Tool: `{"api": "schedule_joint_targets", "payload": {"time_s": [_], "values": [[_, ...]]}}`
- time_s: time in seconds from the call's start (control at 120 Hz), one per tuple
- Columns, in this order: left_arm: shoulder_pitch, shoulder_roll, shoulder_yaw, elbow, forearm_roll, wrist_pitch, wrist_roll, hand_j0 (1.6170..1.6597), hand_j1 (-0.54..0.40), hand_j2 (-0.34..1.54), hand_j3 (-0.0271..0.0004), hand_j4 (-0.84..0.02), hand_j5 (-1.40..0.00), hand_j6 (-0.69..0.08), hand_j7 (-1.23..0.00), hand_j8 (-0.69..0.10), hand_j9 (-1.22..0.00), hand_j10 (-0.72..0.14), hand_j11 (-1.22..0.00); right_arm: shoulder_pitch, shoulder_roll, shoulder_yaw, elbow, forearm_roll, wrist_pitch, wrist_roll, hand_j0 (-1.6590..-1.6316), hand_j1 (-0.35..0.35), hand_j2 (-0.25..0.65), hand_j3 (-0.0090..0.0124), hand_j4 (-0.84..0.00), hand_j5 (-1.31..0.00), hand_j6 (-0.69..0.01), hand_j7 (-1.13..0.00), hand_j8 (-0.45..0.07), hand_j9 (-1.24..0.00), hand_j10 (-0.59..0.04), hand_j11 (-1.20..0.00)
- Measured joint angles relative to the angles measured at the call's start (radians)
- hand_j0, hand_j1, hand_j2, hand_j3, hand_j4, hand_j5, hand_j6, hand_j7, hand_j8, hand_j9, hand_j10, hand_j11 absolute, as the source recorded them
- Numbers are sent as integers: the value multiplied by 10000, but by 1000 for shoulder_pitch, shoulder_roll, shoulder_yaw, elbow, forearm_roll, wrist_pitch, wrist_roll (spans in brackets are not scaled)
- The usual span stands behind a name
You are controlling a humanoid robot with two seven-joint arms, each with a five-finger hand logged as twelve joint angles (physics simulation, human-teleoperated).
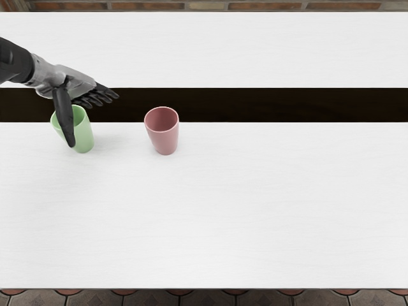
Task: Pick up cup and place in cup with left hand
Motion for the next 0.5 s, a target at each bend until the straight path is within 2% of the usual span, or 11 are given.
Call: {"api": "schedule_joint_targets", "payload": {"time_s": [0.1, 0.333, 0.433, 0.5], "values": [[0, 0, 1, 0, 1, 0, 0, 16580, 3425, 12, 0, -63, -73, -64, -73, -62, -73, -59, -72, -10, 0, 0, 0, -3, 4, -12, -16581, -3291, -33, 0, -172, -218, -174, -217, -173, -218, -171, -218], [1, -15, -9, 4, 7, 0, 0, 16581, 3416, 13, 0, -70, -83, -71, -82, -69, -82, -66, -82, -57, 0, 2, -1, -2, 7, -17, -16581, -3291, -33, 0, -172, -218, -174, -217, -172, -217, -170, -217], [13, -93, -41, 25, 15, 0, 0, 16581, 3421, 14, 0, -67, -79, -69, -78, -67, -78, -63, -78, -62, 0, 2, -1, -2, 7, -17, -16581, -3290, -33, 0, -172, -218, -173, -218, -172, -218, -170, -218], [-31, -93, -65, 42, 32, 0, 0, 16581, 3421, 12, 0, -66, -77, -69, -76, -66, -76, -62, -76, -64, 0, 1, -1, -2, 7, -17, -16581, -3293, -32, 0, -170, -216, -172, -215, -171, -216, -169, -216]]}}
